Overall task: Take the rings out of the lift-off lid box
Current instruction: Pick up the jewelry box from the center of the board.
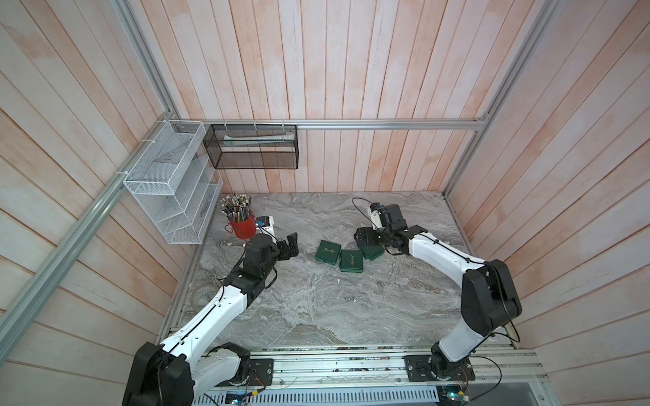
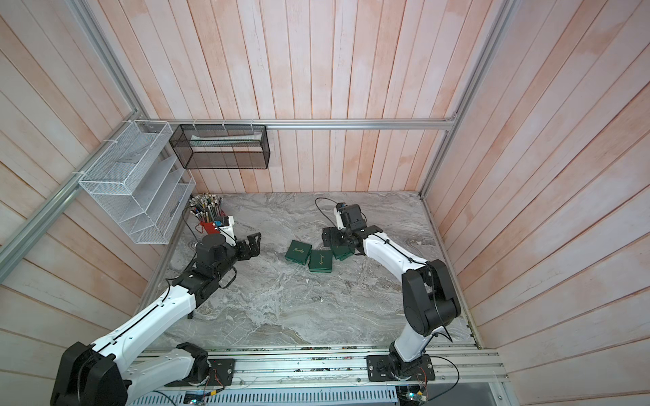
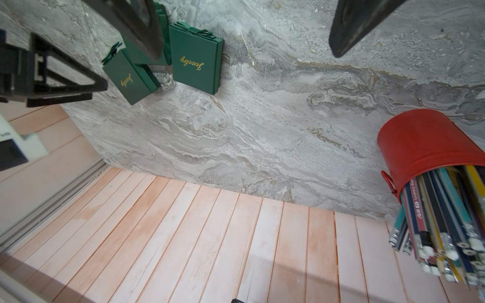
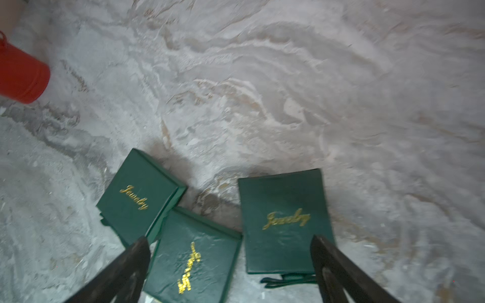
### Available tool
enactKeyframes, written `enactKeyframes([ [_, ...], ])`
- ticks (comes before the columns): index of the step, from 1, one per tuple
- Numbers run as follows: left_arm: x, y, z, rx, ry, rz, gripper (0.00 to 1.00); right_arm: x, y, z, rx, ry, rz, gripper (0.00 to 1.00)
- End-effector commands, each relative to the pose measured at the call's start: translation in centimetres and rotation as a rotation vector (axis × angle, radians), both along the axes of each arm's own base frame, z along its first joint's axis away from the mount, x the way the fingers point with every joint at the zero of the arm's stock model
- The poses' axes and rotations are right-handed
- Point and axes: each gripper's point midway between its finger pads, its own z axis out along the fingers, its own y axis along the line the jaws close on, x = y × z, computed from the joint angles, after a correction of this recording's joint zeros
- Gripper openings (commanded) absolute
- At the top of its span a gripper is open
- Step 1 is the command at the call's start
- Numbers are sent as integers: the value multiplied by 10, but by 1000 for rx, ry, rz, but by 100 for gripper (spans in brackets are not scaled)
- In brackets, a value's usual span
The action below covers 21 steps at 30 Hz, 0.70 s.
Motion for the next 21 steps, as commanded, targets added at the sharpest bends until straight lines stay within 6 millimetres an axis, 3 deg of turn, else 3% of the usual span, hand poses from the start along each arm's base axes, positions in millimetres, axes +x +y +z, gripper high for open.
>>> enactKeyframes([
  [1,2,-7,9,-37,-11,-22,100,-22,14,-20,22,149,-1,97],
  [8,2,-7,4,-31,-14,-23,100,-38,28,-56,-49,252,2,97],
  [14,3,-7,-5,-20,6,-23,100,-44,41,-60,-10,275,-2,97],
  [21,2,-6,-12,-13,21,-14,100,-46,40,-69,-72,256,-13,98],
])
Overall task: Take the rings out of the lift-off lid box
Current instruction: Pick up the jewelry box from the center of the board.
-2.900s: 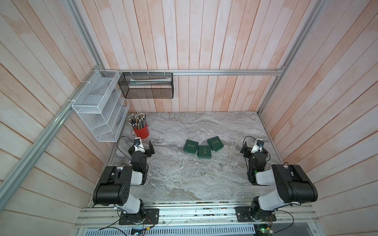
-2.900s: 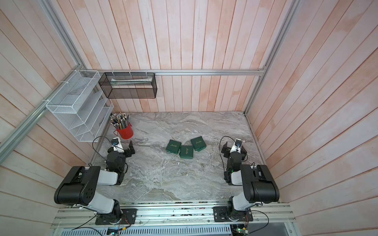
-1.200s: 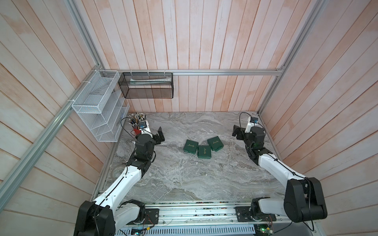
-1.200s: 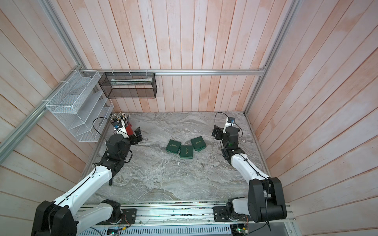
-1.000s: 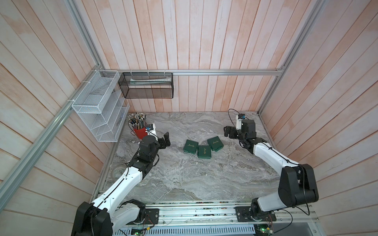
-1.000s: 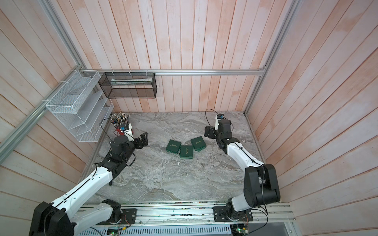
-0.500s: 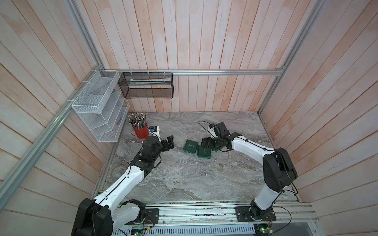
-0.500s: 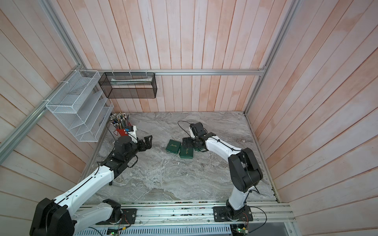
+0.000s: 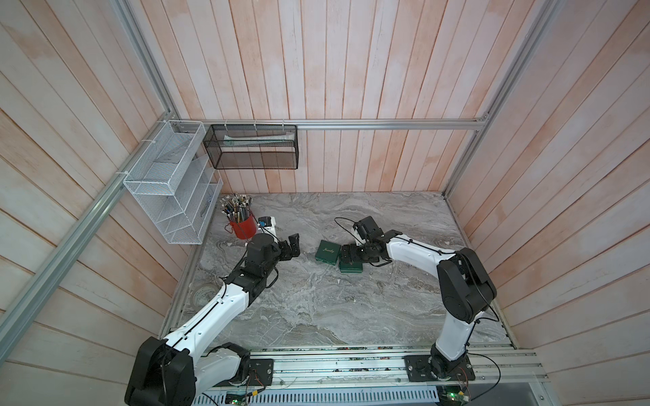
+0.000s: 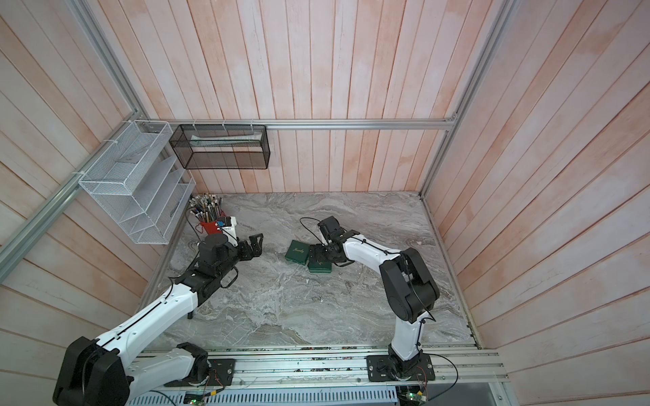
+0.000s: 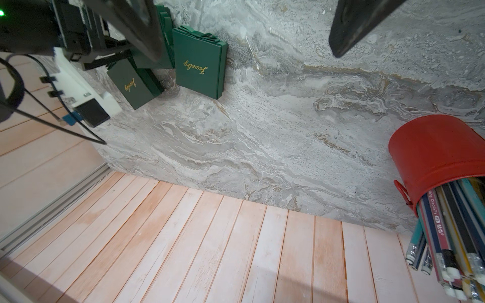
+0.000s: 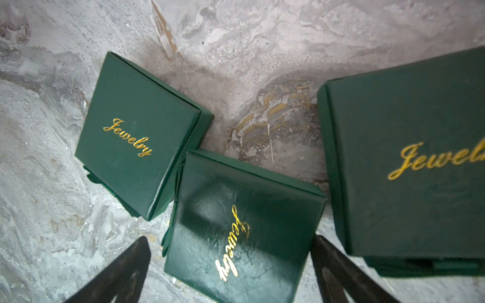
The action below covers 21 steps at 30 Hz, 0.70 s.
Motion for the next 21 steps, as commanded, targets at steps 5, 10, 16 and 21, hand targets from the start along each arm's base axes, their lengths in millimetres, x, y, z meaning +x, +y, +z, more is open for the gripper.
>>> enactKeyframes([
  [5,0,0,-7,8,7,7,100,-3,1,-7,-178,-52,17,98],
  [10,1,0,-10,10,14,6,100,-4,1,-13,-253,-52,19,98],
  [16,-1,2,-14,21,26,10,100,-2,-1,-13,-308,-79,3,98],
  [21,-2,4,-17,27,32,16,100,0,1,-17,-306,-78,4,98],
])
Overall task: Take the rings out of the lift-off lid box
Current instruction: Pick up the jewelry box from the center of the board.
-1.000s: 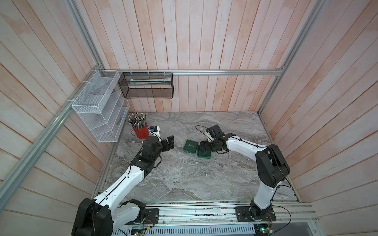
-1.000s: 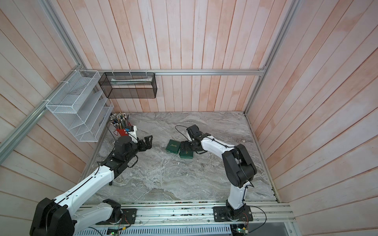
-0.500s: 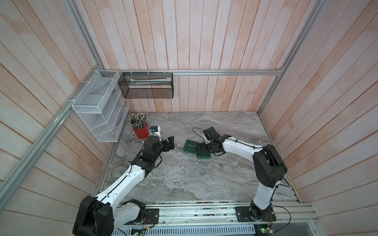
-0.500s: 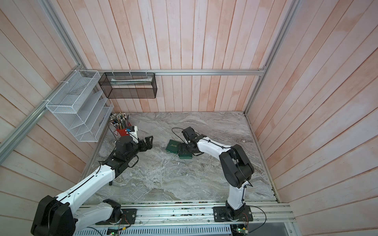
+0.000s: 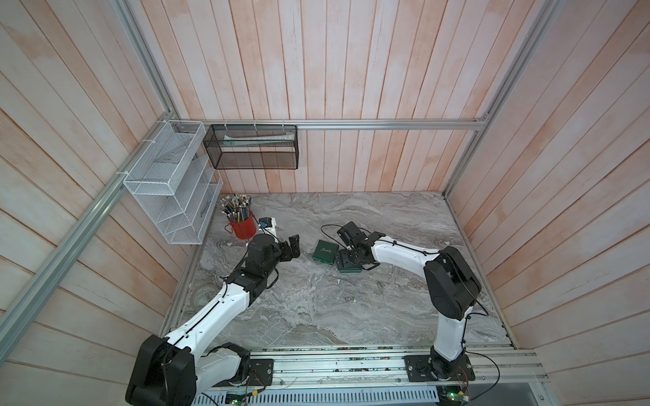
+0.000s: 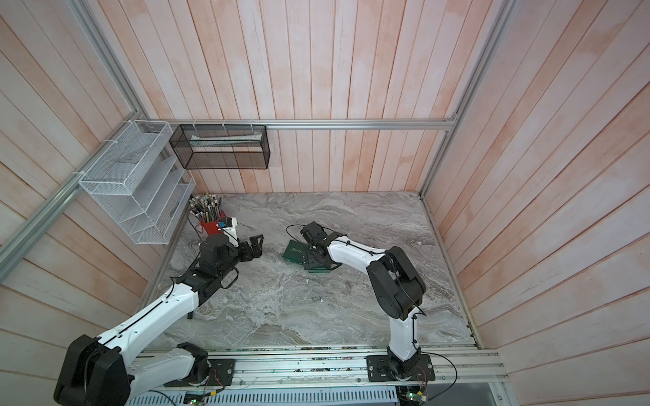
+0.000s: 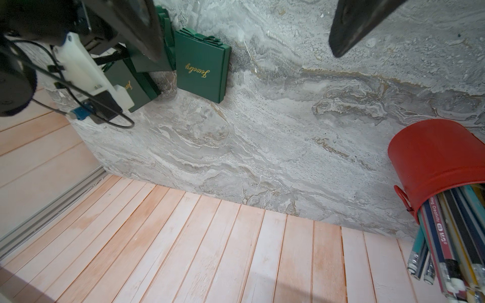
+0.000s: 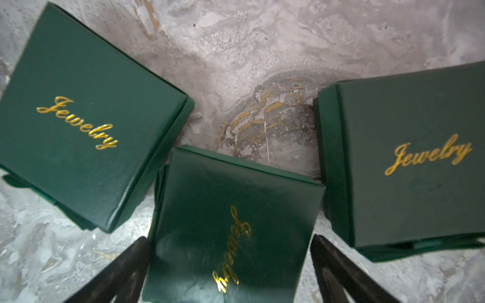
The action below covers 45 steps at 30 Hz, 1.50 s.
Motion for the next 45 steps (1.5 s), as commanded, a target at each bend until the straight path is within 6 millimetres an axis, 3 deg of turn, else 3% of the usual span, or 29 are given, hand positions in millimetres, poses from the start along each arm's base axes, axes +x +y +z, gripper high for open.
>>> enactKeyframes([
  [1,-2,3,-10,21,15,16,100,2,-5,-8,-54,1,-16,98],
  [9,-3,4,-14,19,27,14,100,2,-5,-12,-42,-3,-17,97],
  [13,-5,2,-15,11,33,9,100,0,-3,-8,19,-10,-26,82],
  [19,-11,-8,-18,-49,61,-37,100,-3,-8,4,171,-1,-61,69],
  [27,-23,-39,-32,-132,121,-136,100,-7,-18,42,401,-53,-88,69],
  [35,-37,-87,-38,-220,168,-261,100,-21,-27,66,621,-67,-88,70],
  [41,-45,-116,-43,-277,207,-343,97,-32,-22,82,740,-67,-41,71],
  [45,-51,-133,-46,-307,232,-403,96,-41,-22,84,797,-52,-16,72],
])
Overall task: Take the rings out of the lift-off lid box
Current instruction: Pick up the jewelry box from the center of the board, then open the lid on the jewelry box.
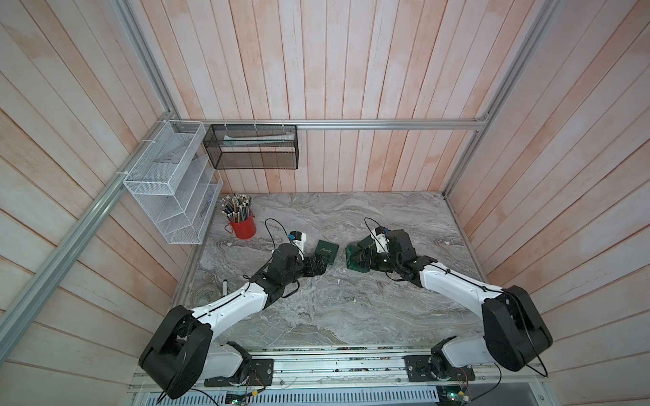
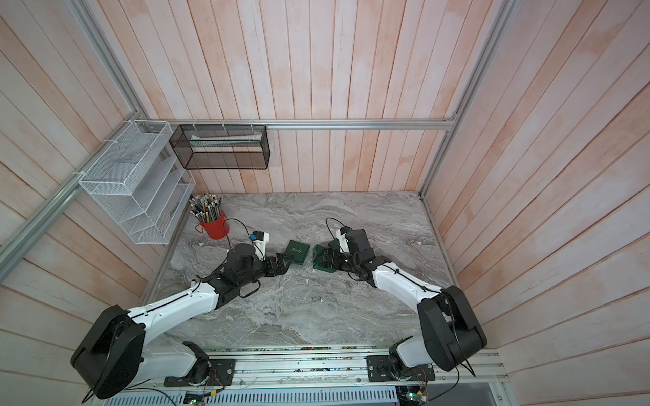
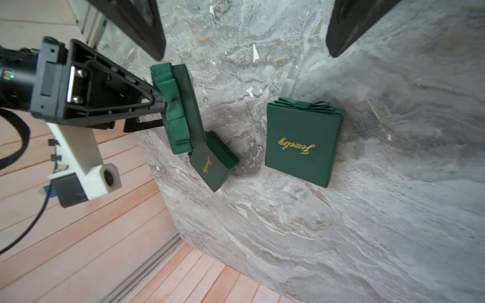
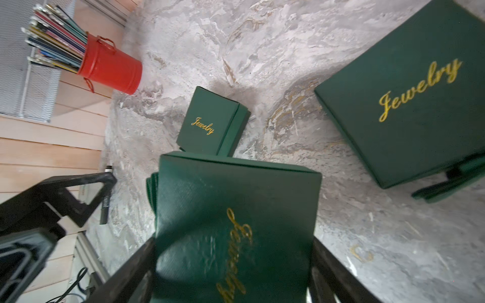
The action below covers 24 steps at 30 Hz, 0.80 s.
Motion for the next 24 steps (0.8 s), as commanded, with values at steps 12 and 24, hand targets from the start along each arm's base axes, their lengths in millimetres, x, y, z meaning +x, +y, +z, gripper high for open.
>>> enactKeyframes([
  [12,-12,-36,-3,-137,39,-116,96,-15,6,14,147,-12,72,74],
  [24,-11,-50,-9,-160,76,-157,91,-19,9,17,196,-16,74,74],
])
